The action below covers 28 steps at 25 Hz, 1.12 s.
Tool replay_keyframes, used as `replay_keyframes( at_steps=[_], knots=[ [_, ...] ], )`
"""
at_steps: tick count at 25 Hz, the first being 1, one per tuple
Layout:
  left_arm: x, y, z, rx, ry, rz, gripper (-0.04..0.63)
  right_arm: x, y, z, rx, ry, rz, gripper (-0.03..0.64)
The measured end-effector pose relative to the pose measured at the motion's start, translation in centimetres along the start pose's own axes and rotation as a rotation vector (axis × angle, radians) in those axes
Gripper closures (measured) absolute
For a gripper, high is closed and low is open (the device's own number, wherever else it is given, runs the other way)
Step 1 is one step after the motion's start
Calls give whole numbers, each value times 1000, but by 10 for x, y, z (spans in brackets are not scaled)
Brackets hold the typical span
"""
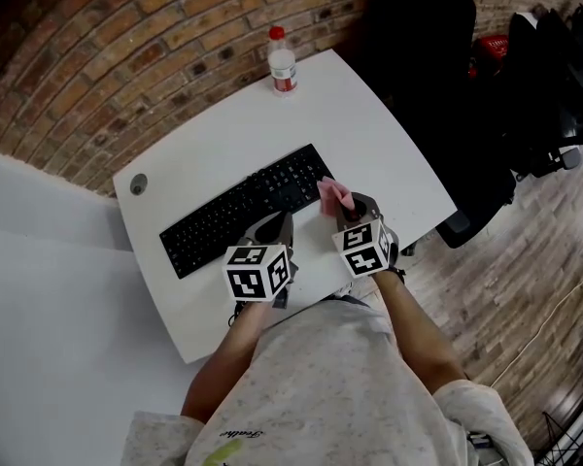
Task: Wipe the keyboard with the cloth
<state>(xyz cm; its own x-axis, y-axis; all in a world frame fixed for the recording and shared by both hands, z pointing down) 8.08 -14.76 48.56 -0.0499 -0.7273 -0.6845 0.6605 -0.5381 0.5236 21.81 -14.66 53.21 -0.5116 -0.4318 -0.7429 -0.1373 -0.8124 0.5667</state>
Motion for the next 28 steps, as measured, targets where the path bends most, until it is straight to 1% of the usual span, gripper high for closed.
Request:
replay_keyframes(
  at_steps=[9, 15, 19, 24, 28],
  knots=[
    [0, 9, -8, -5, 13, 17, 604, -15, -7, -31, -51, 52, 16, 592],
    [-3, 10, -7, 2, 9, 31, 604, -16, -16, -48, -86, 78, 11, 592],
    [-2, 8, -6, 8, -2, 31, 603, -13, -17, -55, -101, 88, 1, 592],
    [3, 6, -4, 11, -12, 24, 604, -8, -19, -56, -116, 126, -3, 592],
    [2, 5, -3, 13, -12, 31, 604, -9, -17, -54, -119, 108, 21, 592]
  ],
)
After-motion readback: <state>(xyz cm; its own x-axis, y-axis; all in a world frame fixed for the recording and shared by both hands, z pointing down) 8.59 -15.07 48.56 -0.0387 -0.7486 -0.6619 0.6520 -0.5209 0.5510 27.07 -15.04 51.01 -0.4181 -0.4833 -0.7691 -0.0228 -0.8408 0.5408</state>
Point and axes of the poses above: the fingertips, and each gripper's own axes: y forward along the fingers, z to its left, x out of its top, the point moved 3 cm from there along -y, backward along the fingers, and after that the axes turned 14 degrees about -y, right-handed, at the moved point
